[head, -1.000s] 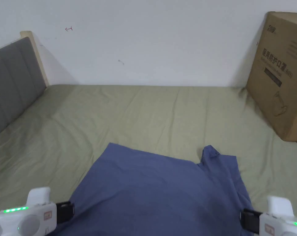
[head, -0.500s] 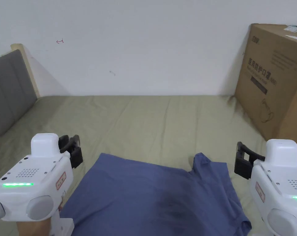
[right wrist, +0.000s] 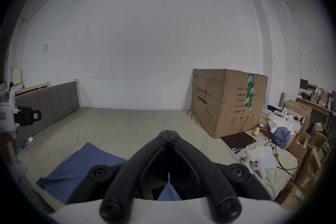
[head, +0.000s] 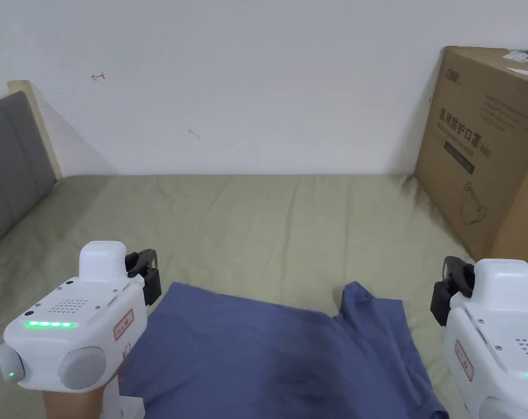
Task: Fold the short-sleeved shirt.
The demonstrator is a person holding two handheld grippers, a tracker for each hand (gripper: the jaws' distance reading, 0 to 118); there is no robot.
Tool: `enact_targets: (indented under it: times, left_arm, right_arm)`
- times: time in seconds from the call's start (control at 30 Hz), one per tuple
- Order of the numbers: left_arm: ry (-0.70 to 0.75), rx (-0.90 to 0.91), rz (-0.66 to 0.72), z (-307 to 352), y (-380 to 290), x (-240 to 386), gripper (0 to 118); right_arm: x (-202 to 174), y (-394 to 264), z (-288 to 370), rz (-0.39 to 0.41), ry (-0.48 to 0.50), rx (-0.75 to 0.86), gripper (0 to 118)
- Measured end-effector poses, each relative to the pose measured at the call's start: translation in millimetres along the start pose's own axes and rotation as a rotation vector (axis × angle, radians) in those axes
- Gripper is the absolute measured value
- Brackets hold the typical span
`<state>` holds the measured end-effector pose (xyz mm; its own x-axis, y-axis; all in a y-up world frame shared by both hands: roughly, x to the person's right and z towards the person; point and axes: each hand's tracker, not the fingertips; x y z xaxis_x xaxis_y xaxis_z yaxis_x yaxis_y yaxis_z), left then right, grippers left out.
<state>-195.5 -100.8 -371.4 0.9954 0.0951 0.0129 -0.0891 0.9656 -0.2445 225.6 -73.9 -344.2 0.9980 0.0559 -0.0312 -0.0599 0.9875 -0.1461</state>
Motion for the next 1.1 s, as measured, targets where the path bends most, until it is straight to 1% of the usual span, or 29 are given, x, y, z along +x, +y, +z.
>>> enact_targets:
  times: [0.13,0.27,0.37,0.43,0.47,0.53,0.57,0.6,0.63,0.73,0.83,0.87,0.9,0.93,0.97,1.0,1.03,1.07,1.1]
  left_arm:
    - [-0.014,-0.087,-0.011,-51.0,7.4,-11.3,0]
    - [0.027,-0.224,-0.015,-124.4,7.2,-27.9,0]
    - [0.022,-0.338,0.008,-181.3,-1.7,-41.3,0]
    - [0.037,-0.366,-0.005,-215.2,-11.5,-48.0,1]
    - [0.043,-0.43,-0.01,-234.7,-16.6,-51.9,11]
    - [0.043,-0.517,0.035,-267.2,-27.1,-61.4,78]
    - [0.037,-0.583,0.064,-283.2,-35.2,-66.1,101]
    - [0.045,-0.652,0.082,-299.6,-43.3,-71.1,106]
    - [0.061,-0.731,0.084,-316.0,-51.2,-75.1,106]
    - [0.078,-0.734,0.079,-339.6,-75.4,-82.1,106]
    - [0.117,-0.782,0.067,-360.2,-98.0,-86.6,106]
    - [0.128,-0.785,0.043,-367.1,-103.8,-86.8,104]
    - [0.14,-0.805,0.022,-372.0,-110.5,-85.8,96]
    - [0.144,-0.82,0.002,-372.9,-116.9,-83.6,84]
    - [0.149,-0.83,-0.012,-372.5,-124.7,-81.6,65]
    - [0.133,-0.858,-0.028,-372.9,-132.6,-79.2,41]
    - [0.11,-0.847,-0.035,-367.3,-135.6,-75.4,40]
    - [0.14,-0.77,-0.091,-361.3,-132.1,-70.8,30]
    - [0.101,-0.782,-0.065,-360.6,-130.2,-70.4,2]
  right_arm:
    - [1.7,-1.8,-20.1,-0.003,-0.004,-0.012,0]
    - [0.5,-7.9,-48.6,0.013,-0.024,-0.039,0]
    - [2.2,-16.3,-71.9,0.006,-0.025,-0.066,0]
    - [3.0,-23.4,-87.9,0.011,-0.033,-0.09,0]
    - [3.8,-27.5,-96.4,0.014,-0.037,-0.105,0]
    - [6.3,-34.7,-111.9,0.011,-0.037,-0.129,0]
    - [7.7,-39.8,-119.0,0.008,-0.042,-0.137,0]
    - [9.1,-44.0,-125.1,0.005,-0.045,-0.147,0]
    - [10.5,-48.1,-131.1,0.004,-0.048,-0.156,0]
    - [15.7,-60.6,-147.7,0.008,-0.053,-0.205,0]
    - [20.8,-72.2,-160.9,0.018,-0.061,-0.236,0]
    - [22.2,-75.6,-164.6,0.023,-0.066,-0.245,0]
    - [23.6,-78.6,-167.9,0.023,-0.07,-0.253,0]
    - [24.8,-81.0,-170.2,0.019,-0.075,-0.26,0]
    - [26.9,-84.1,-172.3,0.011,-0.076,-0.268,0]
    - [28.7,-86.6,-174.8,0.003,-0.074,-0.278,0]
    - [30.0,-88.4,-176.9,0.0,-0.073,-0.287,0]
    - [31.5,-90.6,-179.8,-0.002,-0.074,-0.299,0]
    - [34.2,-94.0,-183.1,-0.006,-0.074,-0.313,0]
